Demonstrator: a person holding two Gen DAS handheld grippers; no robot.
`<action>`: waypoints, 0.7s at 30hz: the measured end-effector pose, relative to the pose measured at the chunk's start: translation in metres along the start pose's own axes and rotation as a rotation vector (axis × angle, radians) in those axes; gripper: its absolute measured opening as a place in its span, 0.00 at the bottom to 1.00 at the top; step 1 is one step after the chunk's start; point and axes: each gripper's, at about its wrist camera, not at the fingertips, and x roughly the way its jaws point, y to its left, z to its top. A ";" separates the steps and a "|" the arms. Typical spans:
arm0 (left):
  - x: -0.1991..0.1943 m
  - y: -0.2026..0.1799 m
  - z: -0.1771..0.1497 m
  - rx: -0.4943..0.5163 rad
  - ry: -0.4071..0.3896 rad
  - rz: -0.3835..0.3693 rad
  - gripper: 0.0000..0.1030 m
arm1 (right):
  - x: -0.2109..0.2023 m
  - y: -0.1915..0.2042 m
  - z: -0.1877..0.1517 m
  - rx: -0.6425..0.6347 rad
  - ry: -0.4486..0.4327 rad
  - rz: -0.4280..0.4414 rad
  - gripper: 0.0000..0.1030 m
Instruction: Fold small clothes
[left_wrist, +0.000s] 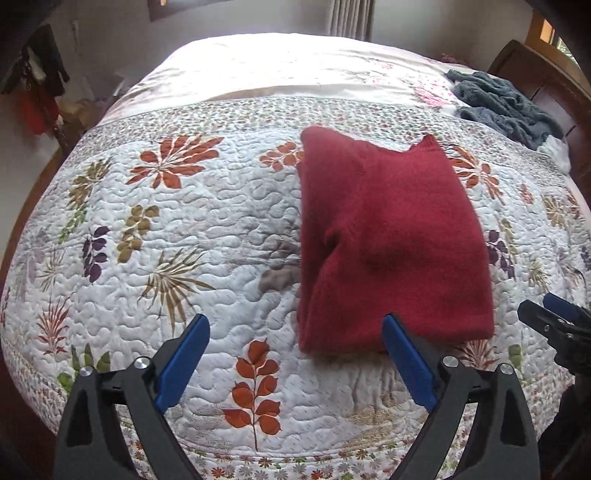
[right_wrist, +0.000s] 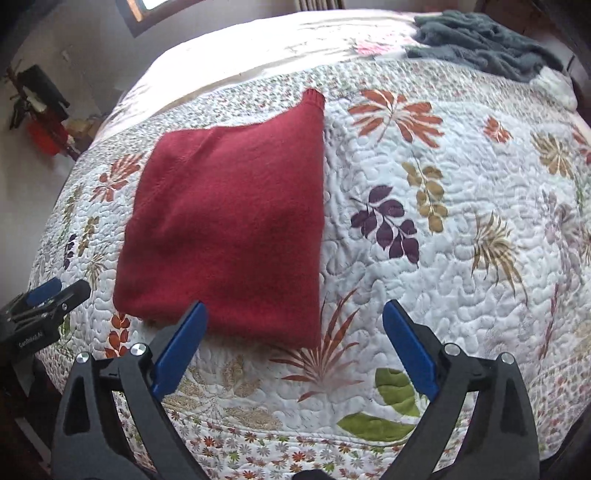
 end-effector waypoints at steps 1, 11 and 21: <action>0.002 -0.001 -0.001 -0.007 0.011 -0.008 0.92 | 0.001 0.001 -0.001 0.000 0.008 -0.026 0.92; 0.006 -0.010 -0.011 0.003 0.031 0.007 0.92 | -0.001 0.012 -0.009 -0.021 0.019 -0.171 0.93; 0.000 -0.020 -0.015 0.022 0.016 0.027 0.92 | -0.009 0.015 -0.009 -0.016 -0.001 -0.163 0.93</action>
